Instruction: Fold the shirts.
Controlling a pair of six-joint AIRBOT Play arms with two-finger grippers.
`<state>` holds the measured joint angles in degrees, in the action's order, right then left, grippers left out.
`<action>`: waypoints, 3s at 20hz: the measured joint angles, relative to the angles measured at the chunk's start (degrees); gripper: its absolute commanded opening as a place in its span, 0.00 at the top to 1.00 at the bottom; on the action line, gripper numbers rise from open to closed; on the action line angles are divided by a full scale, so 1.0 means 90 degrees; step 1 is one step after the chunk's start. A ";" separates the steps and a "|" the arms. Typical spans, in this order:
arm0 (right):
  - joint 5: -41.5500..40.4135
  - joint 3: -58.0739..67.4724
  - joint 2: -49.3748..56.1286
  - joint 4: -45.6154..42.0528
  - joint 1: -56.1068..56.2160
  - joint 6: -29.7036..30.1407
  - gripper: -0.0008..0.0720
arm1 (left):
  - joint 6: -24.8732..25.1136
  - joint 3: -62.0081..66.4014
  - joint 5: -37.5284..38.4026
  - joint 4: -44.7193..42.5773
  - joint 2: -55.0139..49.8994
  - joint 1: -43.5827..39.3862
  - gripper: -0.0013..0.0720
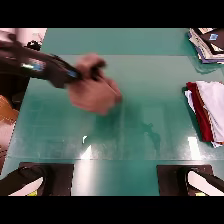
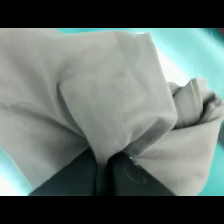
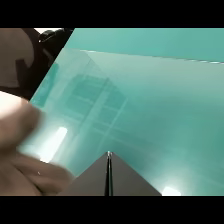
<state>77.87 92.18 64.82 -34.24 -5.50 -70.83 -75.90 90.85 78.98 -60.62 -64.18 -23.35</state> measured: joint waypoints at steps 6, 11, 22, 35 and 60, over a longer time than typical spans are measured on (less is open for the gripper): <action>0.0197 0.0061 0.0002 -0.0027 0.0000 -0.0002 0.97 | 0.0029 0.0032 0.0092 -0.0238 -0.1605 -0.0937 0.30; 0.0236 0.0066 0.0000 -0.0036 0.0000 -0.0002 0.97 | -0.0083 0.0036 -0.0580 -0.0823 -0.2072 -0.0704 0.30; 0.0471 0.0061 0.0000 -0.0410 0.0007 -0.0024 0.97 | -0.0323 0.0036 -0.1700 0.0053 -0.4031 -0.0027 0.30; 0.0112 -0.3242 0.0015 -0.1195 0.1598 -0.0461 0.22 | -0.0396 0.0391 -0.1365 -0.0163 -0.3468 0.0874 0.95; -0.1117 -0.1943 0.0933 -0.0889 0.3036 0.0100 0.97 | -0.0607 0.0418 -0.0602 -0.1197 -0.0355 0.1792 0.95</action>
<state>67.81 74.70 73.21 -42.24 21.82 -69.93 -81.36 94.61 73.56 -71.40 -67.37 -7.22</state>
